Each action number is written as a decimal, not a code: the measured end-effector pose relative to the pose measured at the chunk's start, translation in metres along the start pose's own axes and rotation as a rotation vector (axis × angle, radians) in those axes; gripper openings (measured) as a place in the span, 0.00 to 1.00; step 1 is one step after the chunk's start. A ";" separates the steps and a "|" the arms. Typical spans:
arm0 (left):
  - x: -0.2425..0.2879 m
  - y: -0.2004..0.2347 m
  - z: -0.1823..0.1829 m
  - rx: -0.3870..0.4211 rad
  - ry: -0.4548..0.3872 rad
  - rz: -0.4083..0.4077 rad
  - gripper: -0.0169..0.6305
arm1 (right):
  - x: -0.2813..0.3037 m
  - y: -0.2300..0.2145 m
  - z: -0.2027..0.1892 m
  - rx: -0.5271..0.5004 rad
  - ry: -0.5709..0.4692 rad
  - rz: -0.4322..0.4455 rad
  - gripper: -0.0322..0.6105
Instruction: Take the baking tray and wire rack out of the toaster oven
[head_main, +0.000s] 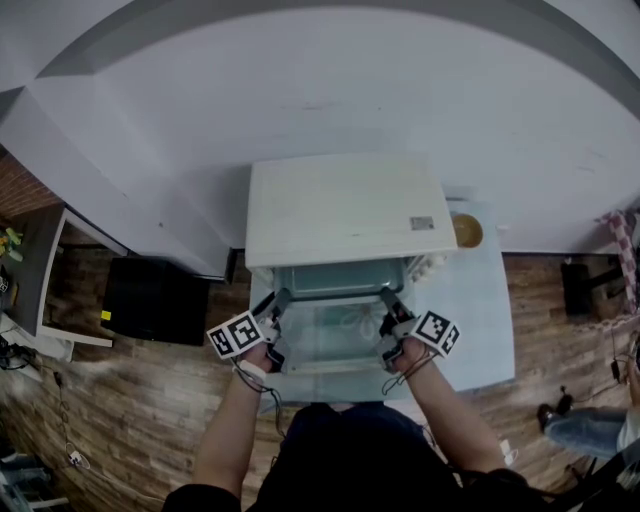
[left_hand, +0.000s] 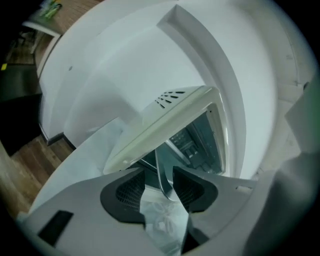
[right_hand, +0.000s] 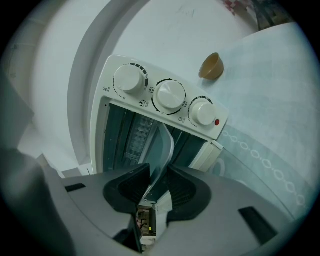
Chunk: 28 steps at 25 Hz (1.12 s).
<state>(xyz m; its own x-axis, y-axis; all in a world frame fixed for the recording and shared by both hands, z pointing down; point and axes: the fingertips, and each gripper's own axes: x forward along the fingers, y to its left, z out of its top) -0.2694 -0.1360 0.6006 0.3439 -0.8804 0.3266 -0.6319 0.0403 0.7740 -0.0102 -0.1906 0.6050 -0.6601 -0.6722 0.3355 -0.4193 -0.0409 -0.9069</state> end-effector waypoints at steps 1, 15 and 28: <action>0.000 -0.003 -0.001 0.044 0.029 -0.006 0.28 | 0.000 0.000 0.000 -0.005 0.006 -0.001 0.22; -0.029 -0.018 -0.028 0.186 0.128 -0.043 0.21 | -0.028 0.000 -0.018 -0.058 0.053 -0.012 0.23; -0.060 -0.032 -0.059 0.193 0.214 -0.104 0.21 | -0.064 0.006 -0.034 -0.087 0.014 0.043 0.23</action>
<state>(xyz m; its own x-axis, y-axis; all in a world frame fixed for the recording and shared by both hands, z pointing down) -0.2292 -0.0565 0.5885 0.5392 -0.7546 0.3740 -0.6991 -0.1535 0.6983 0.0080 -0.1229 0.5866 -0.6871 -0.6615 0.3004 -0.4420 0.0525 -0.8955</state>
